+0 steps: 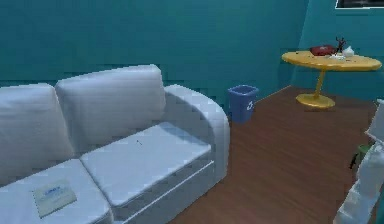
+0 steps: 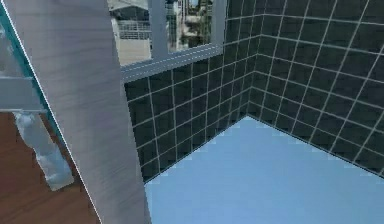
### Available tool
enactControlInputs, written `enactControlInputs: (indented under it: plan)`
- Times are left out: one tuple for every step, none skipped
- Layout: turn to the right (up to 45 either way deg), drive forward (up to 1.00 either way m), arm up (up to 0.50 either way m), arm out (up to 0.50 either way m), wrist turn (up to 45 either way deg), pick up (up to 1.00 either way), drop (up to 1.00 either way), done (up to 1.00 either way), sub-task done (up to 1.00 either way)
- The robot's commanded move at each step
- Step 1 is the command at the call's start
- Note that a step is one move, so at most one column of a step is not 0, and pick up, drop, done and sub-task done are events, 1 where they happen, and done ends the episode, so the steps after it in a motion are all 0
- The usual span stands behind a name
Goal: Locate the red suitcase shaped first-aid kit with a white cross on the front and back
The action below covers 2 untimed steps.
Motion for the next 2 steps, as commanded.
enactControlInputs:
  plan:
    - [0.0,0.2,0.0,0.0,0.0,0.0,0.0,0.0,0.0]
    - [30.0,0.0,0.0,0.0,0.0,0.0,0.0,0.0,0.0]
